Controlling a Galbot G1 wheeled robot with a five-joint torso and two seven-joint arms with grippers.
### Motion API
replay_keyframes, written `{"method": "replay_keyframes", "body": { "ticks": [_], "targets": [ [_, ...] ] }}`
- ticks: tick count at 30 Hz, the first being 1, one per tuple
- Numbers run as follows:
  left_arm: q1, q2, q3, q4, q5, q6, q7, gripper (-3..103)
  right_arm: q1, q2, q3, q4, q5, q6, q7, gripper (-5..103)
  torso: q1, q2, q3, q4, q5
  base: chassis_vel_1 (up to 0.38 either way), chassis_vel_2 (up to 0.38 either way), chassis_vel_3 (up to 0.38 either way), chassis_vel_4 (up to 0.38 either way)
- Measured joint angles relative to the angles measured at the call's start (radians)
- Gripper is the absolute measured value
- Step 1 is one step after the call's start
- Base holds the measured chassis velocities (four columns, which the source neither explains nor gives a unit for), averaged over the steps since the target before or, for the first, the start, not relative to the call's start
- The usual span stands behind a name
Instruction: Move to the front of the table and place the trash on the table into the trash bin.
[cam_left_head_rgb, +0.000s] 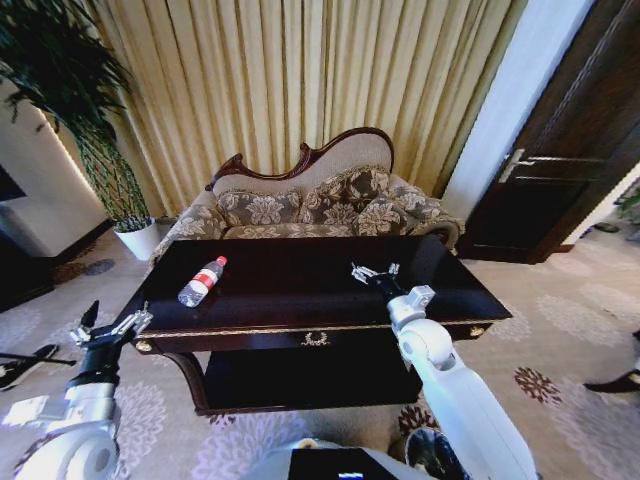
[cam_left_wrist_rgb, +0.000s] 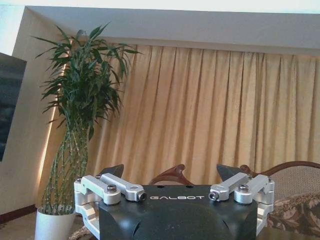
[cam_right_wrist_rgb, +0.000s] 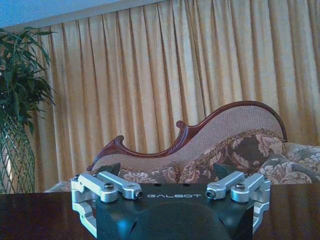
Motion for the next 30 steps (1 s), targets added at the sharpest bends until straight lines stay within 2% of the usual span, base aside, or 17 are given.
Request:
{"method": "replay_keyframes", "body": {
  "ticks": [2, 4, 6, 7, 8, 9, 10, 11, 12, 14, 16, 19, 21, 23, 24, 27, 30],
  "targets": [
    [0.001, 0.001, 0.0, -0.001, 0.001, 0.002, -0.001, 100, -0.003, 0.001, 0.0, 0.001, -0.007, 0.002, 0.0, 100, 0.0, 0.0, 0.0, 0.0, 0.0, -0.072, -0.051, 0.08, 0.055],
    [0.004, 0.018, 0.0, -0.015, 0.005, 0.055, -0.025, 100, -0.01, 0.003, 0.0, 0.001, -0.022, 0.013, 0.0, 100, 0.0, 0.0, 0.0, 0.0001, 0.0003, -0.036, -0.018, 0.023, 0.025],
    [0.004, 0.025, 0.0, -0.018, 0.005, 0.067, -0.033, 100, -0.012, 0.004, 0.0, 0.002, -0.024, 0.015, 0.0, 100, 0.0, 0.0, 0.0, 0.0001, 0.0003, 0.0, 0.0, 0.0, 0.0],
    [0.001, 0.064, -0.005, -0.034, 0.005, 0.124, -0.059, 100, -0.018, 0.004, 0.003, 0.016, -0.027, 0.016, 0.0, 100, 0.0, 0.0, 0.0, -0.0001, 0.0002, 0.0, 0.0, 0.0, 0.0],
    [0.001, 0.064, -0.005, -0.034, 0.005, 0.124, -0.059, 100, -0.018, 0.004, 0.003, 0.016, -0.027, 0.016, 0.0, 100, 0.0, 0.0, 0.0, -0.0001, 0.0002, 0.0, 0.0, 0.0, 0.0],
    [-0.002, 0.083, -0.012, -0.042, 0.002, 0.151, -0.071, 100, -0.02, 0.002, 0.004, 0.024, -0.027, 0.015, 0.0, 100, 0.0, 0.0, 0.0, 0.0, -0.0001, 0.0, 0.0, 0.0, 0.0],
    [-0.01, 0.134, -0.029, -0.065, -0.025, 0.221, -0.116, 100, -0.026, -0.009, 0.013, 0.049, -0.018, 0.001, 0.0, 100, 0.0, 0.0, 0.0, 0.0002, -0.0003, 0.0, 0.0, 0.0, 0.0],
    [-0.016, 0.165, -0.041, -0.077, -0.048, 0.263, -0.145, 100, -0.029, -0.018, 0.019, 0.064, 0.004, -0.003, 0.0, 100, 0.0, 0.0, 0.0, 0.0, -0.0003, 0.0, 0.0, 0.0, 0.0],
    [-0.016, 0.165, -0.041, -0.077, -0.048, 0.263, -0.145, 100, -0.029, -0.018, 0.019, 0.064, 0.004, -0.003, 0.0, 100, 0.0, 0.0, 0.0, 0.0, -0.0003, 0.0, 0.0, 0.0, 0.0],
    [-0.028, 0.236, -0.077, -0.093, -0.108, 0.338, -0.18, 100, -0.031, -0.041, 0.045, 0.113, 0.105, -0.029, 0.0, 100, 0.0, 0.0, 0.0, -0.0001, 0.0, 0.0, 0.0, 0.0, 0.0],
    [-0.033, 0.256, -0.088, -0.095, -0.129, 0.356, -0.185, 100, -0.031, -0.048, 0.056, 0.13, 0.142, -0.041, 0.0, 100, 0.0, 0.0, 0.0, -0.0001, -0.0001, 0.0, 0.0, 0.0, 0.0],
    [-0.056, 0.328, -0.129, -0.078, -0.299, 0.433, -0.206, 100, -0.033, -0.076, 0.101, 0.198, 0.247, -0.078, 0.0, 100, 0.0, 0.0, 0.0, 0.0, 0.0002, 0.0, 0.0, 0.0, 0.0],
    [-0.066, 0.358, -0.138, -0.036, -0.336, 0.442, -0.2, 100, -0.039, -0.084, 0.118, 0.225, 0.268, -0.087, 0.0, 100, 0.0, 0.0, 0.0, 0.0, 0.0, 0.0, 0.0, 0.0, 0.0],
    [-0.077, 0.411, -0.156, 0.043, -0.378, 0.437, -0.132, 100, -0.054, -0.092, 0.147, 0.259, 0.282, -0.095, 0.0, 100, 0.0, 0.0, 0.0, 0.0001, -0.0002, 0.0, 0.0, 0.0, 0.0],
    [-0.077, 0.411, -0.156, 0.043, -0.378, 0.437, -0.132, 100, -0.054, -0.092, 0.147, 0.259, 0.282, -0.095, 0.0, 100, 0.0, 0.0, 0.0, 0.0001, -0.0002, 0.0, 0.0, 0.0, 0.0],
    [-0.106, 0.481, -0.17, 0.16, -0.438, 0.415, -0.046, 100, -0.073, -0.1, 0.192, 0.294, 0.298, -0.106, 0.0, 100, 0.0, 0.0, 0.0, 0.0, -0.0007, 0.0, 0.0, 0.0, 0.0],
    [-0.136, 0.518, -0.169, 0.208, -0.484, 0.427, -0.049, 100, -0.084, -0.105, 0.218, 0.291, 0.299, -0.107, 0.0, 100, 0.0, 0.0, 0.0, 0.0, -0.0003, 0.0, 0.0, 0.0, 0.0]
  ]
}}
